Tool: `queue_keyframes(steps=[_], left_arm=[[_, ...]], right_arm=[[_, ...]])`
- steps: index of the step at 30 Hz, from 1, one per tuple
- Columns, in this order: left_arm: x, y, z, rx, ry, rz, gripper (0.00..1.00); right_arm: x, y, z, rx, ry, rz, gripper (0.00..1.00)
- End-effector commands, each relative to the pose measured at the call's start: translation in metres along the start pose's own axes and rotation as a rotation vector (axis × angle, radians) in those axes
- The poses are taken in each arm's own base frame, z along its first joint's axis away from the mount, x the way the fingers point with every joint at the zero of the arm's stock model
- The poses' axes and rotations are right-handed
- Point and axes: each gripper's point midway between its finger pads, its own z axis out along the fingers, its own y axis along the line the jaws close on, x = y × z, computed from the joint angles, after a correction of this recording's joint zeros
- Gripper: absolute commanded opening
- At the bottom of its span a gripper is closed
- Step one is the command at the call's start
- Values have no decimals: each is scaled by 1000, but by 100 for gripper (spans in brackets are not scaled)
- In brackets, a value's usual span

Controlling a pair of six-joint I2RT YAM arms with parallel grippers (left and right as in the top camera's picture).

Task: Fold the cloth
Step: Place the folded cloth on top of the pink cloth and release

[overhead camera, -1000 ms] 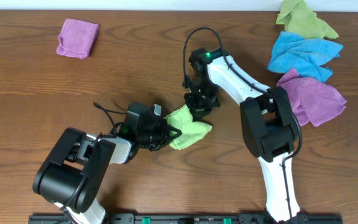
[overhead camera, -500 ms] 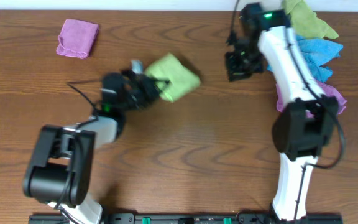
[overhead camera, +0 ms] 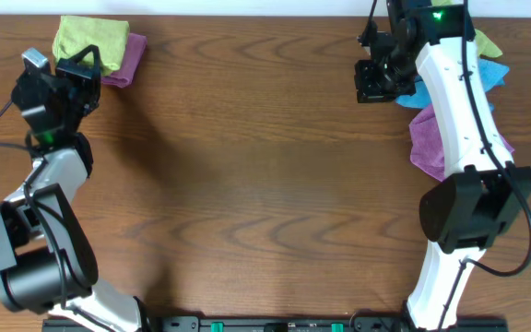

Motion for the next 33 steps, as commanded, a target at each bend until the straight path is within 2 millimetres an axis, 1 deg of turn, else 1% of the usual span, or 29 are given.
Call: queue_keyframes(steps=[1, 2, 6, 9, 11, 13, 15, 18, 20, 21, 24, 30, 33], left_arm=[[-5, -13, 32, 37, 52, 48, 6], [-9, -13, 42, 32, 60, 61, 6], [-30, -7, 74, 6, 45, 50, 6], [-35, 12, 98, -39, 66, 22, 6], [-36, 21, 108, -46, 67, 18, 6], [-36, 35, 116, -68, 71, 6, 6], [-33, 55, 120, -115, 73, -38, 6], [-17, 89, 123, -180, 114, -94, 6], [-6, 102, 124, -202, 145, -111, 6], [-3, 106, 125, -207, 154, -116, 6], [2, 108, 125, -211, 171, -123, 6], [-2, 108, 121, -204, 190, -156, 6], [-4, 114, 116, -225, 197, -204, 6]], right_arm=[[-4, 3, -5, -6, -24, -24, 1], [-5, 4, -5, -6, -25, -25, 1], [-5, 4, -4, -6, -25, -37, 2], [-5, 4, -5, -6, -25, -45, 2], [-5, 4, -4, -6, -25, -46, 1], [-5, 4, -5, -6, -25, -52, 2], [-5, 4, -5, -6, -26, -52, 1], [-6, 4, -5, -5, -30, -53, 1], [-8, 4, -5, -6, -38, -55, 2], [-8, 4, -5, -6, -37, -54, 2], [-7, 4, -5, -6, -36, -54, 2], [-7, 8, -4, -8, -34, -64, 2], [-6, 13, -3, -9, -31, -73, 2]])
